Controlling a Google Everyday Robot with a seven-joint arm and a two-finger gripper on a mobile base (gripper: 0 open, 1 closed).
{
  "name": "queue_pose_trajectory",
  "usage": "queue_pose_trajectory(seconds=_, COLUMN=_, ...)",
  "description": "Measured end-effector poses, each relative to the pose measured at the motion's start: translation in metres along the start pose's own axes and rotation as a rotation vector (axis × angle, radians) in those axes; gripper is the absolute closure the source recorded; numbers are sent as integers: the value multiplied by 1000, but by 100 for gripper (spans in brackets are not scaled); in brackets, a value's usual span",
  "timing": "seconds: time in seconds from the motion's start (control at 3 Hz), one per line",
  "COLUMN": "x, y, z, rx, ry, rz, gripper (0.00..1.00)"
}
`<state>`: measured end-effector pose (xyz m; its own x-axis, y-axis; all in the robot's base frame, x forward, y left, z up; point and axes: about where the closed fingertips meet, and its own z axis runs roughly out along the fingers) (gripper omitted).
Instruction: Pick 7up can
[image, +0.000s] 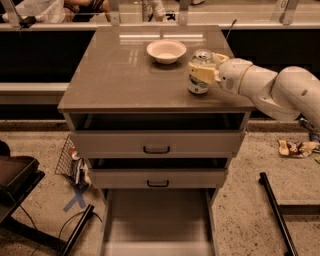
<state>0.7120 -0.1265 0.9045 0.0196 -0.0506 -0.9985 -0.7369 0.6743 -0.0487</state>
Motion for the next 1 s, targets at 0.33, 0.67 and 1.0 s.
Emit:
queue_pose_trajectory(seconds=0.33, x=-25, y=-12, z=-7, rx=-39, ry=-52, rz=48, gripper=100)
queue_pose_trajectory(seconds=0.67, x=-63, y=-31, z=-21, rx=-58, ry=-93, rz=56, gripper=100)
queue_pose_trajectory(seconds=1.0, x=-92, y=-44, z=-32, rx=-61, ry=-104, rz=41, gripper=100)
